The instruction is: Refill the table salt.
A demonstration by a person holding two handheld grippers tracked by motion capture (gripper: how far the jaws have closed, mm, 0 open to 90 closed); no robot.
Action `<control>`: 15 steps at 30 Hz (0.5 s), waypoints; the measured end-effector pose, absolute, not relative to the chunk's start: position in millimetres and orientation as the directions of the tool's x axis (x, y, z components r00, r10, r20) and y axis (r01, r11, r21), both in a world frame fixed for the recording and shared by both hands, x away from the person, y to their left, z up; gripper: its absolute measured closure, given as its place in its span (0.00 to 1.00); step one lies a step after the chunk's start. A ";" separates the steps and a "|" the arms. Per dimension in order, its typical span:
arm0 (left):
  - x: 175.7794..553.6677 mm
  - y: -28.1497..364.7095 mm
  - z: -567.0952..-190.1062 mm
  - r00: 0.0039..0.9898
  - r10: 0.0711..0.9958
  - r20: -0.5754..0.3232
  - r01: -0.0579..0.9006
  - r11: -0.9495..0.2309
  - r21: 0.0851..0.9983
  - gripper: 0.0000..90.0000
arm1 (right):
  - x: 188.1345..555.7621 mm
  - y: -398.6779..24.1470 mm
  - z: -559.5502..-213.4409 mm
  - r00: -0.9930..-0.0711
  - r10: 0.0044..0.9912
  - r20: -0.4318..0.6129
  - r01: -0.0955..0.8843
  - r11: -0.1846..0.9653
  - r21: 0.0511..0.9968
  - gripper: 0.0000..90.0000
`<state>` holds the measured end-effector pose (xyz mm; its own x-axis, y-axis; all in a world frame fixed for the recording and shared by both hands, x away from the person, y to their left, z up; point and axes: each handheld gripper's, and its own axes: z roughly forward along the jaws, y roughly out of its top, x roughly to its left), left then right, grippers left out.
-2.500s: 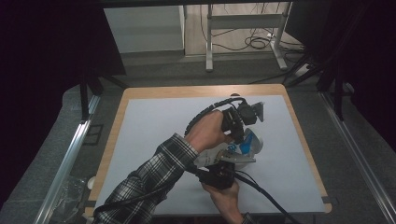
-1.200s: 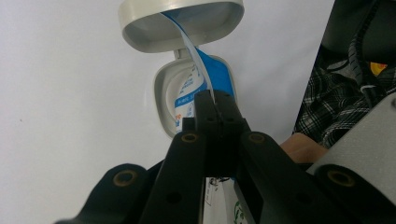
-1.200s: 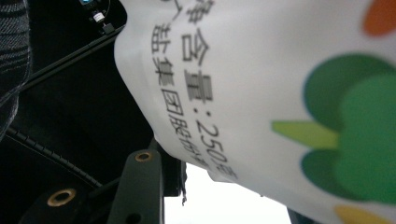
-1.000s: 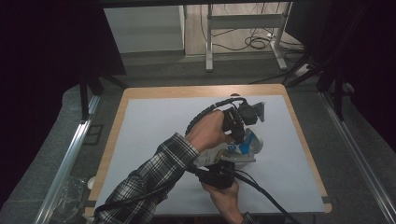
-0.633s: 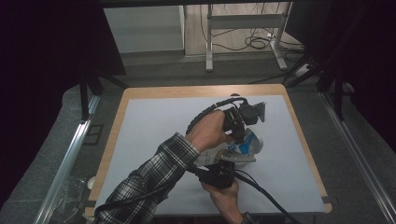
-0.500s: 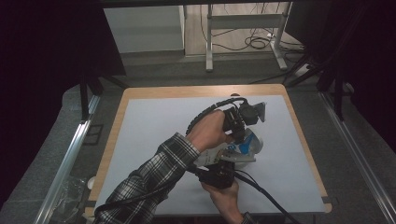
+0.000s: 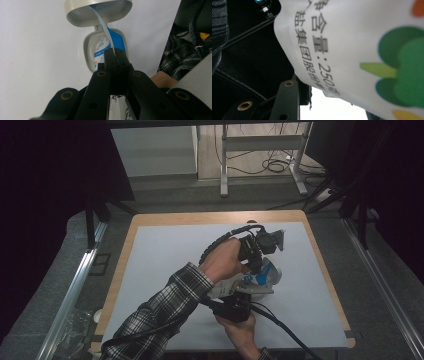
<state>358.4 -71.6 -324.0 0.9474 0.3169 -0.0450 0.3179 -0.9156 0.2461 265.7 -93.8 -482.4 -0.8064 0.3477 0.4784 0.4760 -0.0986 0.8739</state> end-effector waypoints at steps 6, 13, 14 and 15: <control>358.7 -70.6 -324.1 0.947 0.317 -0.049 0.319 -0.915 0.246 1.00 | 265.6 -93.6 -483.2 -0.806 0.352 0.476 0.475 -0.094 0.875 0.67; 359.0 -69.5 -324.6 0.947 0.318 -0.053 0.321 -0.913 0.252 1.00 | 265.5 -93.1 -484.4 -0.805 0.358 0.473 0.476 -0.086 0.875 0.67; 359.1 -69.1 -324.8 0.947 0.317 -0.055 0.321 -0.913 0.253 1.00 | 265.5 -93.1 -484.7 -0.806 0.360 0.470 0.474 -0.085 0.877 0.67; 359.5 -68.7 -324.9 0.947 0.315 -0.056 0.319 -0.914 0.252 1.00 | 265.4 -93.1 -484.9 -0.805 0.363 0.469 0.474 -0.083 0.877 0.67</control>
<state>359.5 -68.7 -324.9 0.9474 0.3152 -0.0556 0.3188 -0.9136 0.2524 265.4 -93.1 -484.9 -0.8051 0.3631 0.4691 0.4736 -0.0827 0.8769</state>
